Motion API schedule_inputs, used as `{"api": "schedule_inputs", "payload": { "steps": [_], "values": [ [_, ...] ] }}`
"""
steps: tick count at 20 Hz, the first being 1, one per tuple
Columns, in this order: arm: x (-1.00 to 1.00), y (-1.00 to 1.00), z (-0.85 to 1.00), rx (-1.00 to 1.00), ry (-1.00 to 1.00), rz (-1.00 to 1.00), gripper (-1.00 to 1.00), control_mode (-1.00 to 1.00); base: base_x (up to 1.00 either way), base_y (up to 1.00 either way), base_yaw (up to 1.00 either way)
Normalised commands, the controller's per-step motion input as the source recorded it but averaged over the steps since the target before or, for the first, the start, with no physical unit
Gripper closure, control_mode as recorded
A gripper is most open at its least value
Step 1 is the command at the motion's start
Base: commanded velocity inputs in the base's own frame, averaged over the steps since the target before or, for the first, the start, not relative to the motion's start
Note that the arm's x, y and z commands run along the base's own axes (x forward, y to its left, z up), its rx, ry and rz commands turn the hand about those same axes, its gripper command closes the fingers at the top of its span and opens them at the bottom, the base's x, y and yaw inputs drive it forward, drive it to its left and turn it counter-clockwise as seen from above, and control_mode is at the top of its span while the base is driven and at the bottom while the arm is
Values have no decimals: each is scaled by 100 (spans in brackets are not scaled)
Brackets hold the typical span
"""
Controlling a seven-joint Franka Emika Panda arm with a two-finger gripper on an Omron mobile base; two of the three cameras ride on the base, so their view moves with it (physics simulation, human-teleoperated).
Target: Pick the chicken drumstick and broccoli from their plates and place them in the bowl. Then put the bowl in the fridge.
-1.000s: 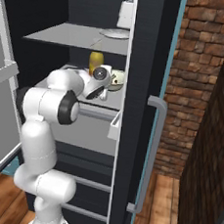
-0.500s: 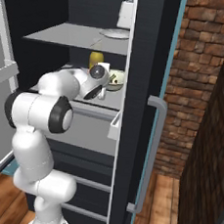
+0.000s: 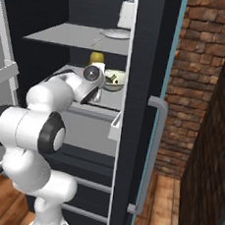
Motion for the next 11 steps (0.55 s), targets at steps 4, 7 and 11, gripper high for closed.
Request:
{"api": "schedule_inputs", "payload": {
  "steps": [4,7,11],
  "values": [
    [-54,3,41,-4,3,20,-100,-100,0,0,0],
    [-54,5,38,-8,7,18,-100,-100,0,0,0],
    [-60,3,33,-15,14,17,-100,-100,0,0,0]
  ]
}}
